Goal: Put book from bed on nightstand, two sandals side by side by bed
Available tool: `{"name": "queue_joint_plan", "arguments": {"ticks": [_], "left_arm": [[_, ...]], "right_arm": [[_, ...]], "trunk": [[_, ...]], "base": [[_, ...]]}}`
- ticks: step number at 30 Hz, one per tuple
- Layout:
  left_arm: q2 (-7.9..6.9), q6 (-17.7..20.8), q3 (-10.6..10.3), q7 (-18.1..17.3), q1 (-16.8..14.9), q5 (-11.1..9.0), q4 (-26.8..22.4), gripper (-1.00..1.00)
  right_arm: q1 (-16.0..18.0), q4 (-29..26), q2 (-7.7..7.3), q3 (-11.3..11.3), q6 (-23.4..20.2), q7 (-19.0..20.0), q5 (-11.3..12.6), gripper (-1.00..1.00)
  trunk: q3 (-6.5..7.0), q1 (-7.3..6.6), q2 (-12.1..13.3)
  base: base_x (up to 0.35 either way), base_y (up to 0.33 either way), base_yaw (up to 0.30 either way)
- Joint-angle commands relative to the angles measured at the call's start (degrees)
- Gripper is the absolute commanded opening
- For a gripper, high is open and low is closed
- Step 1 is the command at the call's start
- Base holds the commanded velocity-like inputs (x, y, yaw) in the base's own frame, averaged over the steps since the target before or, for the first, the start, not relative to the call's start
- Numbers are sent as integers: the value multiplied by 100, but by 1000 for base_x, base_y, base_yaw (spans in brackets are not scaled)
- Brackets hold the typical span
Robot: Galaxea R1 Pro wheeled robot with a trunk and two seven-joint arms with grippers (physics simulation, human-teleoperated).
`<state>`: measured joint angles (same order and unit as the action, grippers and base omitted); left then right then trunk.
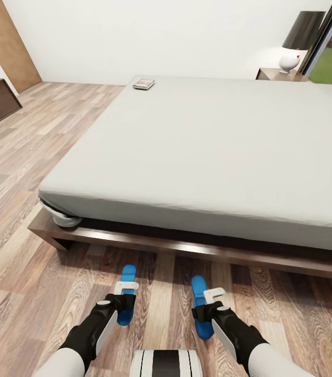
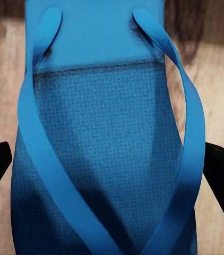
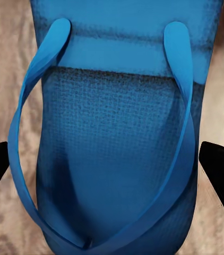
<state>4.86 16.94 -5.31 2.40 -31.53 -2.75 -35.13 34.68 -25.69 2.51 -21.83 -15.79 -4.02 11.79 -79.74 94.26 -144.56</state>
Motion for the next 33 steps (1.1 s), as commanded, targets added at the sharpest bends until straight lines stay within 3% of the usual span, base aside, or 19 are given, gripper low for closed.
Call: {"name": "queue_joint_plan", "arguments": {"ticks": [1,4,12,28,33], "left_arm": [[-3,31,-20,25,1,-28,-11,-100],[-3,9,-22,29,1,-25,-10,-100],[-3,-130,-23,32,6,-24,14,-100],[-3,-331,-31,33,6,-24,36,-100],[-4,-375,-26,33,6,-24,25,-100]], "right_arm": [[3,-33,-6,-47,-30,-39,59,-100],[4,-153,-5,-49,-201,67,60,-100],[17,-362,-24,-50,-531,500,48,-100],[21,-640,-55,-50,-570,551,59,-100],[18,-822,-57,-49,-761,552,60,-100]], "trunk": [[-26,2,-3],[-92,9,-7],[-92,9,-7],[-181,20,-12],[-203,22,-13]], "base": [[0,0,0],[0,0,0],[0,0,0],[0,0,0],[0,0,0]]}}
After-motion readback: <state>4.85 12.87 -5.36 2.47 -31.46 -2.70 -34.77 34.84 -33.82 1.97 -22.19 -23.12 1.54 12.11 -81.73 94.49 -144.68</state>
